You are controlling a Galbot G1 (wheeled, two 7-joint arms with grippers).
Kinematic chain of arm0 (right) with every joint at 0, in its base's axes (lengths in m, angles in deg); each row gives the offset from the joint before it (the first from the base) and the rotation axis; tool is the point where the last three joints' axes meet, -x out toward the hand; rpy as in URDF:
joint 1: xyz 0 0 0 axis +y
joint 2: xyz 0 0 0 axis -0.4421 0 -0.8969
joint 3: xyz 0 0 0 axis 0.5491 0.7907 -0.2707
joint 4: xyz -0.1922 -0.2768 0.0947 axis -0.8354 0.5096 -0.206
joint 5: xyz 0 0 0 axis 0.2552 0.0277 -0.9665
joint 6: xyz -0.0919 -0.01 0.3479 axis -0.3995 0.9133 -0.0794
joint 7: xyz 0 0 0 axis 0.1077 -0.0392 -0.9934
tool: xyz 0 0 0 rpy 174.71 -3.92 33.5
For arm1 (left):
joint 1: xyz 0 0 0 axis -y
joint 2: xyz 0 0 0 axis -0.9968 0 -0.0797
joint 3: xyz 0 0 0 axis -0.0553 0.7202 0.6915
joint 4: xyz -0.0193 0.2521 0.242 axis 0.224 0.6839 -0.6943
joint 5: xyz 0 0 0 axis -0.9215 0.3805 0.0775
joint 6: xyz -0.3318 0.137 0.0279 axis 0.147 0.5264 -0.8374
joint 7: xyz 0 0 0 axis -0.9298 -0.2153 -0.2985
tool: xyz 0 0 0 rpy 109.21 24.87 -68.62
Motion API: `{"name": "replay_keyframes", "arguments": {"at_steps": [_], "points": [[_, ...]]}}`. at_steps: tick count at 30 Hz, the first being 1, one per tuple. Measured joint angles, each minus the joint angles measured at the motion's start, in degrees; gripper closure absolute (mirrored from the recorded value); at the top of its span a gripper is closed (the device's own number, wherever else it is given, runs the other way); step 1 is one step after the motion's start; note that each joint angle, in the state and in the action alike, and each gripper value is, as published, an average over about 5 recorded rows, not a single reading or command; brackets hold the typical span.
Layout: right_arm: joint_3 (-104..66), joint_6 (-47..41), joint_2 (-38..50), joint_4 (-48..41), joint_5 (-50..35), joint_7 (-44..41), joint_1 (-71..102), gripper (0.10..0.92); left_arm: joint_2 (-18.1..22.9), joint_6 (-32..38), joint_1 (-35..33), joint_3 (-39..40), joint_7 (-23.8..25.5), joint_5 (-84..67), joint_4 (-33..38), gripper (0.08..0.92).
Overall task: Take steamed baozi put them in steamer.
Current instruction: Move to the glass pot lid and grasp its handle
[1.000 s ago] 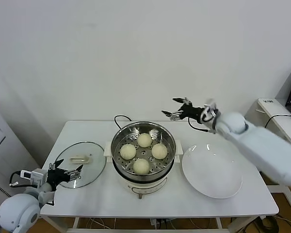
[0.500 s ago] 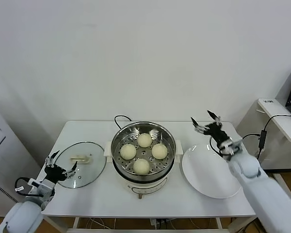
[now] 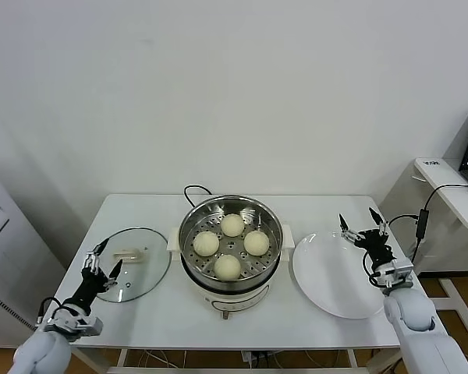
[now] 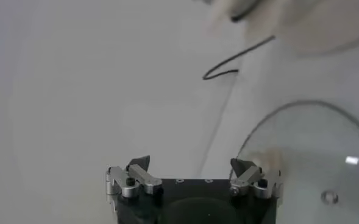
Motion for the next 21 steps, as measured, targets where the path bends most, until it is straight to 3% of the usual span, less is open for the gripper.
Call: {"name": "replay_keyframes", "arguments": {"at_steps": [9,21], "points": [[-3.4,0.9,-2.2,0.5,2.6,-0.5,3.0,0.203,3.8,3.7,4.1,-0.5,-3.6,16.7,-7.2,0.177],[-6.2,1.9,-3.4,1.0,4.0,-1.7,5.5,0.203,8.5,4.6,11.5,-0.6,-6.5,28.3,-14.6,0.177]]}}
